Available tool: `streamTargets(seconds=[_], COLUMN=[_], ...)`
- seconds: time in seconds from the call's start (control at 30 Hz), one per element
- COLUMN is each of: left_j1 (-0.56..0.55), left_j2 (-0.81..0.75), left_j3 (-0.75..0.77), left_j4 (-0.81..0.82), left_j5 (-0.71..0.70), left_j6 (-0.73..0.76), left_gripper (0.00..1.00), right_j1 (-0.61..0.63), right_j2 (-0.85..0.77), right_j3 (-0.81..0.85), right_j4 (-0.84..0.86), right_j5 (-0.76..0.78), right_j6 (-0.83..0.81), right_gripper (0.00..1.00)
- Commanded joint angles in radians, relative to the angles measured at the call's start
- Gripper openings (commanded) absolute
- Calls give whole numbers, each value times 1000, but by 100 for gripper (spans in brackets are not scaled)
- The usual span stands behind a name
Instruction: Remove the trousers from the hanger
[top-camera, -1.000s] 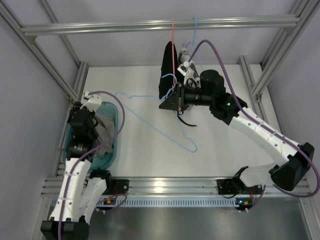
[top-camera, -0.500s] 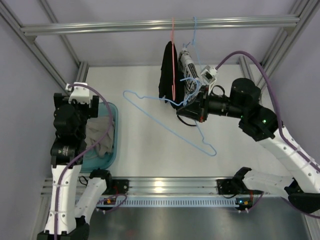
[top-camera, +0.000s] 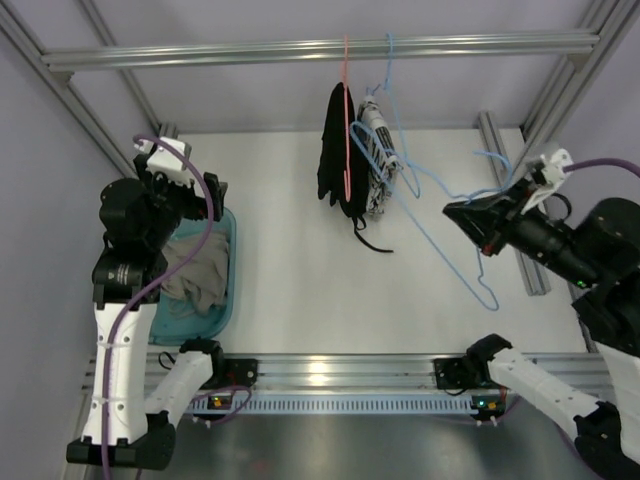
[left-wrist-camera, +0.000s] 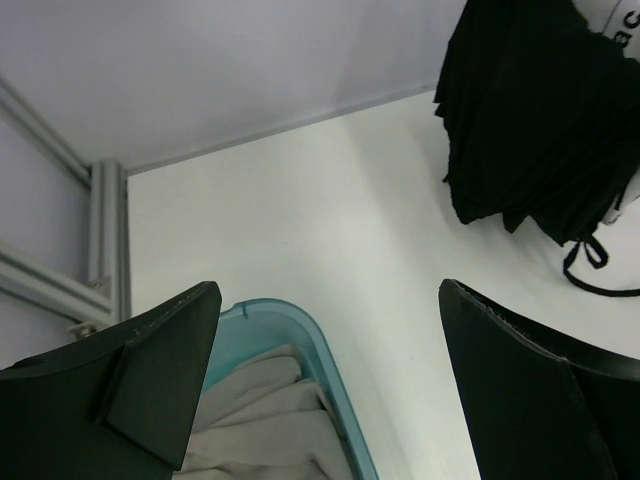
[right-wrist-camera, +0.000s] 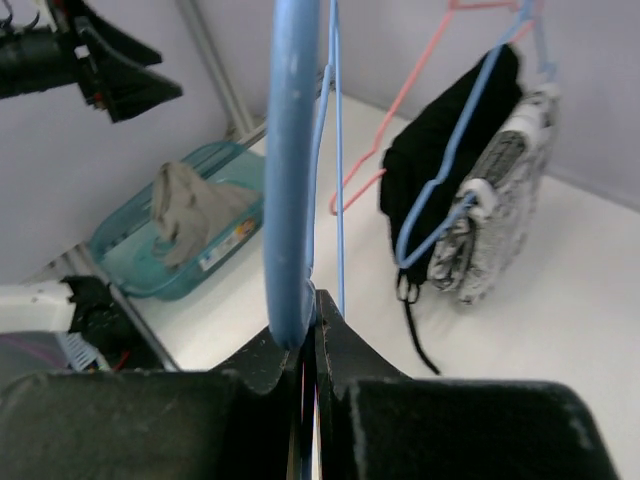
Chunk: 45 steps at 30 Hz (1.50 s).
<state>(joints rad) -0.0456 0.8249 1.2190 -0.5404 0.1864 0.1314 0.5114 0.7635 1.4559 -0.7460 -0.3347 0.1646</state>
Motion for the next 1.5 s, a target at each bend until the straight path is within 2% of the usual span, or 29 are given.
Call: streamTargets(seconds=[0.0,0.17,0.3,0.4,0.53,0.67,0.7,0.77,0.8,0.83,0.9,1.0,1.13,1.47], left_j1=[6,6,6,6,6,6,6,6,6,6,6,6,6,6], left_j2=[34,75,86,89,89,72,66,56,48,45,28,11,-12,-56], left_j3=[77,112,123,126,128,128,126,126,126,128,122,109,82,20], left_j4=[16,40,63,66,69,66,68,68,68,68,68,68,66,72], left_j5=[117,140,165,170,179,191,191,180,182,183,186,183,163,153], left_j6=[-55,-90,-107,-107,-107,-113,-115,-128,-128,-127,-128,-128,-127,-176], left_gripper=[96,96,96,96,96,96,96,97,97,97,97,97,97,97], right_j1=[-92,-215,-286,-313,-317,-324,-359,-452,-482,-500,-572,-617,-672,-771], right_j2=[-46,-78,-84,-41,148,342,438,546,662,712,793,794,709,833], right_j3=[106,187,178,184,274,469,519,728,814,960,1035,1000,826,968], right_j4=[-65,-145,-232,-295,-377,-385,-397,-476,-508,-554,-558,-491,-290,-234], right_j5=[141,330,467,505,548,505,473,349,311,262,238,166,54,-47], right_j6=[-59,-82,-83,-103,-155,-241,-256,-261,-266,-272,-284,-310,-350,-384], right_gripper=[0,0,0,0,0,0,0,0,0,0,0,0,0,0])
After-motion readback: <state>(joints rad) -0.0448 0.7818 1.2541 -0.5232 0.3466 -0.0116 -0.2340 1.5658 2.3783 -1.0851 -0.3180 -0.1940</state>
